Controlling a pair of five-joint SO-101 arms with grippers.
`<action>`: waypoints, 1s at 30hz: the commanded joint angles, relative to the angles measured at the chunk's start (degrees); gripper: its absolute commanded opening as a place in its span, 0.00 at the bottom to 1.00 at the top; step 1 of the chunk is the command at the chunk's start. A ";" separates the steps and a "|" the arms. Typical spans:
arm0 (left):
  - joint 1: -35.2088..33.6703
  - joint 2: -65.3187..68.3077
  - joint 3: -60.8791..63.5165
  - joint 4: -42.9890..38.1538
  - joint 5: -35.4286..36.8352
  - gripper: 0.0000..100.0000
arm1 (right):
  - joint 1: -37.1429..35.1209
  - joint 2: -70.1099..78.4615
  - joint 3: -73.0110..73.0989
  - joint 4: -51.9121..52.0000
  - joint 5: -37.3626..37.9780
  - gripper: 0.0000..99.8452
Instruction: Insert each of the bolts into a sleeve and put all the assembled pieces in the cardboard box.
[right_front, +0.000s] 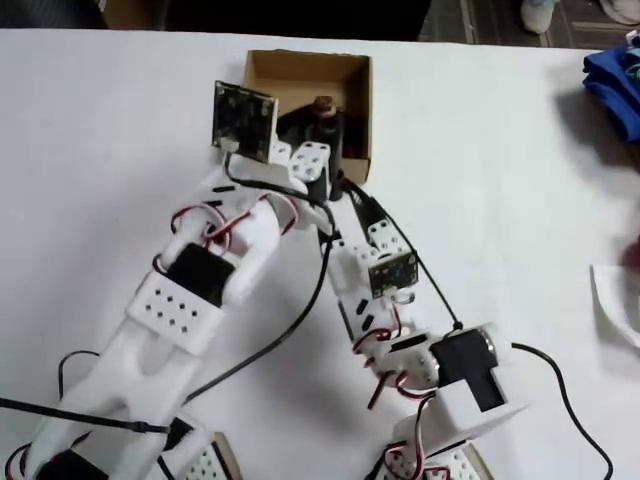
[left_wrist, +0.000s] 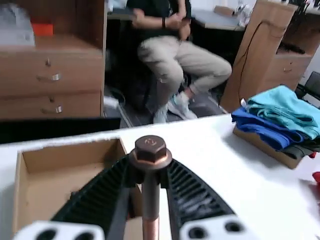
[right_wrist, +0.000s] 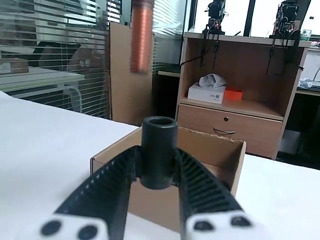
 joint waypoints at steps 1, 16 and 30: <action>0.44 0.09 2.59 -7.38 -4.31 0.02 | 0.57 -0.13 -1.76 -1.19 0.44 0.02; 0.70 0.09 8.40 -14.86 -4.75 0.02 | 0.31 -0.04 -1.76 -1.19 0.44 0.02; 0.35 6.07 7.87 -14.77 5.63 0.03 | 0.66 -0.04 -1.67 -1.19 0.44 0.02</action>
